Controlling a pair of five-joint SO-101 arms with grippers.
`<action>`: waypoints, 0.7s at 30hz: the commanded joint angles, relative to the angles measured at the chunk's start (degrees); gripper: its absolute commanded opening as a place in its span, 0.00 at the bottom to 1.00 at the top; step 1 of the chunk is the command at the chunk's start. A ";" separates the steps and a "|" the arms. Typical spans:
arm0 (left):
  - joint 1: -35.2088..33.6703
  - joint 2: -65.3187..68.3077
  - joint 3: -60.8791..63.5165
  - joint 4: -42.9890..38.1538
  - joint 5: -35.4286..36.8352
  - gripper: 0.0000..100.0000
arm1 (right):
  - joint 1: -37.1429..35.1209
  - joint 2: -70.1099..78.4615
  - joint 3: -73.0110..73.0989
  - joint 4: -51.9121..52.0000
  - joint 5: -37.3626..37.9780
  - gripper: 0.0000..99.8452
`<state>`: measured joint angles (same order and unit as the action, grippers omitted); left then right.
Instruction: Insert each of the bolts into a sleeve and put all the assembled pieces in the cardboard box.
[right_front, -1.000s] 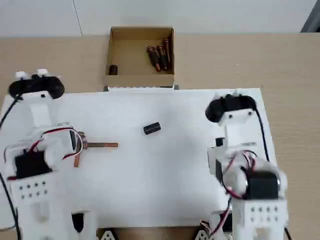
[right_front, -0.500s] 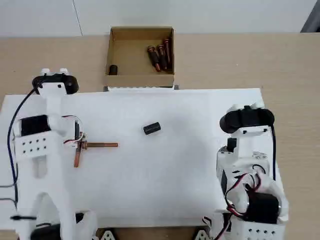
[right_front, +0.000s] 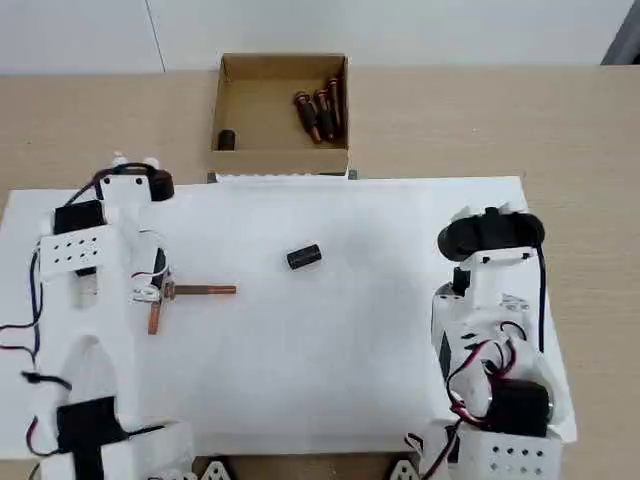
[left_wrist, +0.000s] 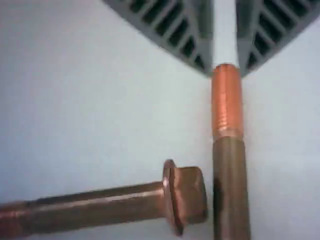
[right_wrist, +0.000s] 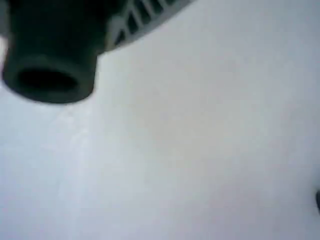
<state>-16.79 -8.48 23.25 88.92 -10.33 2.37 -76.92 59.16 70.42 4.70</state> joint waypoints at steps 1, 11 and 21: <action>-0.35 0.70 -2.24 -2.20 -0.70 0.08 | 0.31 -0.48 -0.26 -1.63 0.70 0.01; -0.26 7.12 -2.33 -9.23 -1.93 0.08 | 0.57 -0.48 -0.26 -1.63 2.64 0.01; -0.53 12.48 -8.40 -9.85 -2.99 0.08 | 0.57 -0.84 -0.26 -1.63 3.08 0.01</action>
<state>-17.23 3.30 18.07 80.04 -12.62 2.37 -76.92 59.16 70.24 7.08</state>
